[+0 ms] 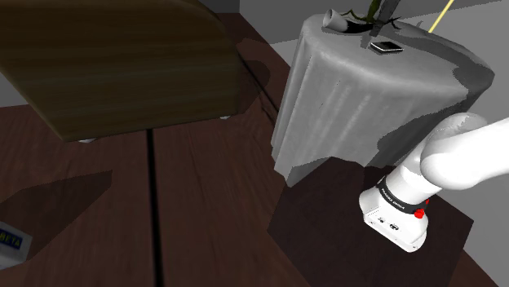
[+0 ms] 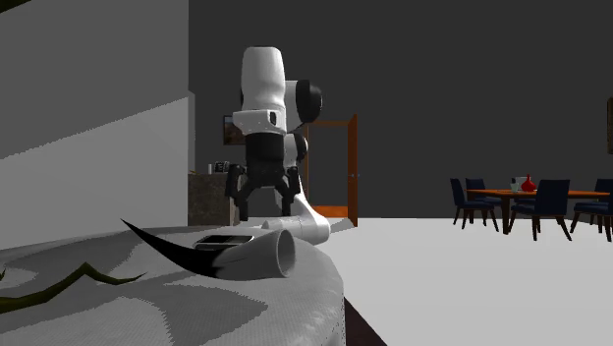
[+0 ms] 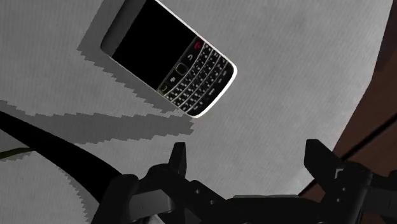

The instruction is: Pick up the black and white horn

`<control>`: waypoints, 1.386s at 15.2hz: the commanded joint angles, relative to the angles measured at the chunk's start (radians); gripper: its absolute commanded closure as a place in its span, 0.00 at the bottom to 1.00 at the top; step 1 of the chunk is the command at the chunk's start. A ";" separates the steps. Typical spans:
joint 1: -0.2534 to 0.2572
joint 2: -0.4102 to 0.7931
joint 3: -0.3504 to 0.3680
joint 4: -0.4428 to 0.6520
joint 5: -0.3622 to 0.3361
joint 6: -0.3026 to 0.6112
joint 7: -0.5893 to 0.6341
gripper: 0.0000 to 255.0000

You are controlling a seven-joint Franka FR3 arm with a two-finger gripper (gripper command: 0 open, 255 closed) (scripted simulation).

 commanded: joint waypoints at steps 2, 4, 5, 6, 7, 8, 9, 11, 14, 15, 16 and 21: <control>0.031 0.080 -0.074 0.063 -0.025 0.032 -0.169 0.00; 0.055 0.145 -0.123 0.118 -0.029 0.051 -0.278 0.00; 0.066 0.179 -0.148 0.148 -0.026 0.061 -0.334 0.00; 0.078 0.215 -0.172 0.179 -0.021 0.070 -0.390 0.00; 0.090 0.253 -0.196 0.212 -0.013 0.078 -0.447 0.00; 0.101 0.292 -0.220 0.246 -0.002 0.086 -0.504 0.00; 0.112 0.333 -0.244 0.282 0.012 0.094 -0.562 0.00; 0.121 0.387 -0.272 0.329 0.035 0.101 -0.637 0.00; 0.118 0.381 -0.271 0.283 0.031 0.142 -0.633 0.00; 0.118 0.380 -0.272 0.269 0.030 0.155 -0.632 0.00; 0.117 0.379 -0.273 0.254 0.029 0.168 -0.631 0.00; 0.116 0.377 -0.274 0.219 0.026 0.203 -0.629 1.00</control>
